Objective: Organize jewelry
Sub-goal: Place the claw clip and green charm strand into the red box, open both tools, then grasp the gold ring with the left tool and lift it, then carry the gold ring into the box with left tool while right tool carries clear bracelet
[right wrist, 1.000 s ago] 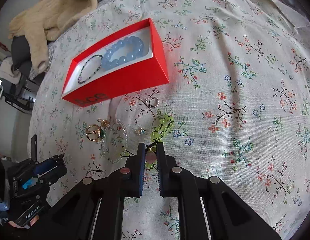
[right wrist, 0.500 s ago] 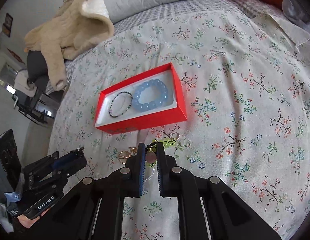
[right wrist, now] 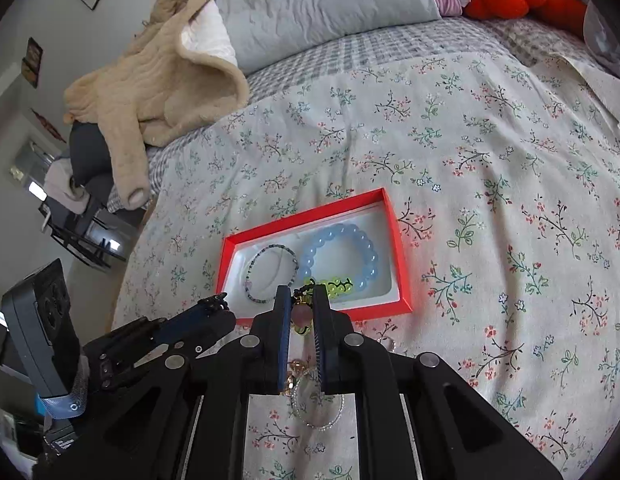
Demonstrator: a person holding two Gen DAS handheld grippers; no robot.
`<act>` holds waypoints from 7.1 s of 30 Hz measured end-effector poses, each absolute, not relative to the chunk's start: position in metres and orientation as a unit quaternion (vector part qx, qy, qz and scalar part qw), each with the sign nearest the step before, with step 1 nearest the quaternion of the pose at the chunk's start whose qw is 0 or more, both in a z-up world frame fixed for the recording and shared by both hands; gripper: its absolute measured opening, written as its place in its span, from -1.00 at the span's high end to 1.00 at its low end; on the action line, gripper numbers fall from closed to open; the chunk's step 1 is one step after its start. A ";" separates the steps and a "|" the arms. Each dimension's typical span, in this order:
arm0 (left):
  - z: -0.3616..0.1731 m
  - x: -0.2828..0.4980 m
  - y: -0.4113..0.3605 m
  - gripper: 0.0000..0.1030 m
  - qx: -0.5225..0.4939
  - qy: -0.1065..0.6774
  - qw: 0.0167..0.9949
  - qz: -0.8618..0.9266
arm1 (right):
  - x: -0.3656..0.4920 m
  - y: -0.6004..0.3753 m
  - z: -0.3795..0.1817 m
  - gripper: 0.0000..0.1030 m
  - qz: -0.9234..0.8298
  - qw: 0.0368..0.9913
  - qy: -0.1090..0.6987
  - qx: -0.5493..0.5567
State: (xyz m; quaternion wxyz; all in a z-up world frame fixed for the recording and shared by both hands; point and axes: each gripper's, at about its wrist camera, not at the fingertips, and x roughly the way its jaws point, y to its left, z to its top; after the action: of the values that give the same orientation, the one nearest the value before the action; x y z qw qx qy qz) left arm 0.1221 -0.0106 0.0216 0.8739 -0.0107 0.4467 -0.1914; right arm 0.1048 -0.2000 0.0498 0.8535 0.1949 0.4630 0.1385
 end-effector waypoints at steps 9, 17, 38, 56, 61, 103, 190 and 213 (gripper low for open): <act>0.006 0.142 -0.015 0.54 -0.001 0.450 0.876 -0.177 | 0.124 -0.202 0.033 0.77 0.134 0.855 0.467 0.183; 0.009 0.141 -0.015 0.35 0.001 0.451 0.875 -0.175 | 0.129 -0.203 0.028 0.77 0.131 0.854 0.472 0.175; 0.033 0.106 -0.005 -0.34 0.014 0.450 0.878 -0.161 | 0.114 -0.200 0.052 0.13 0.144 0.868 0.446 0.166; 0.036 0.066 0.008 -0.76 0.020 0.461 0.874 -0.149 | 0.060 -0.215 0.066 -0.24 0.113 0.871 0.459 0.132; 0.030 0.058 0.016 -0.79 0.026 0.468 0.871 -0.144 | 0.049 -0.212 0.065 -0.37 0.109 0.873 0.462 0.115; -0.043 0.065 -0.039 0.30 0.060 0.516 0.820 -0.239 | 0.028 -0.197 -0.014 -0.39 0.075 0.825 0.560 0.015; 0.025 0.112 -0.008 0.70 0.033 0.446 0.875 -0.184 | 0.085 -0.159 0.077 0.92 0.140 0.885 0.439 0.060; 0.012 0.129 -0.025 0.60 0.067 0.432 0.883 -0.171 | 0.134 -0.171 0.048 0.91 0.118 0.888 0.437 0.083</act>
State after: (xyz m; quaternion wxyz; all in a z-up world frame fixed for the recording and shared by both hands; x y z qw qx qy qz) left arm 0.1290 -0.0246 0.0117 0.8828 0.0673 0.4322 -0.1713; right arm 0.1343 -0.1711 0.0483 0.8878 0.0831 0.4370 0.1179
